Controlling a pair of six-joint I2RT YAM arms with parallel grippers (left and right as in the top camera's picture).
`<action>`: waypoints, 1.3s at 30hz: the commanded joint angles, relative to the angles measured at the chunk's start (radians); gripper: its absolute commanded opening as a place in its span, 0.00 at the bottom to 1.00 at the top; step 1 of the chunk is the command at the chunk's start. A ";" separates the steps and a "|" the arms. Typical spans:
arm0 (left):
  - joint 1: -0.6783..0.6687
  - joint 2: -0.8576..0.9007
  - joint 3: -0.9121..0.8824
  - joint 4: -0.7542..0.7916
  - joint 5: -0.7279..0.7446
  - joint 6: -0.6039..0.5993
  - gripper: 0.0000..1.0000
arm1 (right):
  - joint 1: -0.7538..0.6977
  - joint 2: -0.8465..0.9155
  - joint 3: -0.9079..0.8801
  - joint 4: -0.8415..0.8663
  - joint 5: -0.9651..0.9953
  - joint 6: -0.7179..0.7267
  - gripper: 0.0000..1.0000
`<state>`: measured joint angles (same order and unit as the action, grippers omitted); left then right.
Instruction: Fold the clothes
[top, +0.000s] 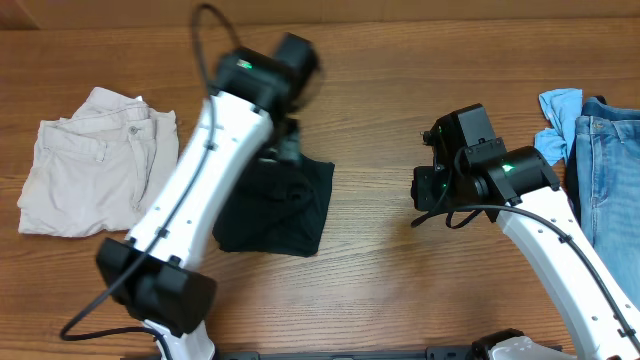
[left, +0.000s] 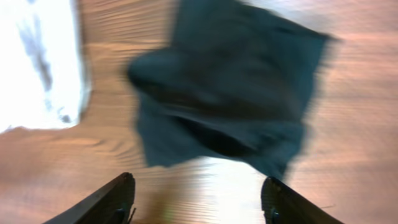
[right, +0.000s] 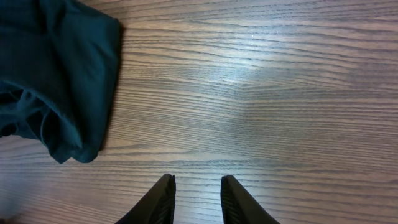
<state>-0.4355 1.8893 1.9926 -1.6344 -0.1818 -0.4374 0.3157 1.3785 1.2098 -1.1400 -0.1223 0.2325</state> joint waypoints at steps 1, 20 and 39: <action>0.232 -0.005 -0.057 0.033 0.019 0.053 0.60 | -0.004 -0.003 0.012 0.004 0.008 0.000 0.29; 0.436 -0.008 -0.636 0.555 0.951 0.425 0.05 | -0.004 -0.003 0.012 0.023 -0.118 0.002 0.33; 0.300 -0.059 -0.634 0.228 0.911 0.626 0.11 | -0.004 -0.001 0.012 0.057 -0.115 -0.001 0.34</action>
<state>-0.1112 1.8587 1.3617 -1.3621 0.7391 0.1123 0.3153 1.3792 1.2098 -1.0912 -0.2321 0.2348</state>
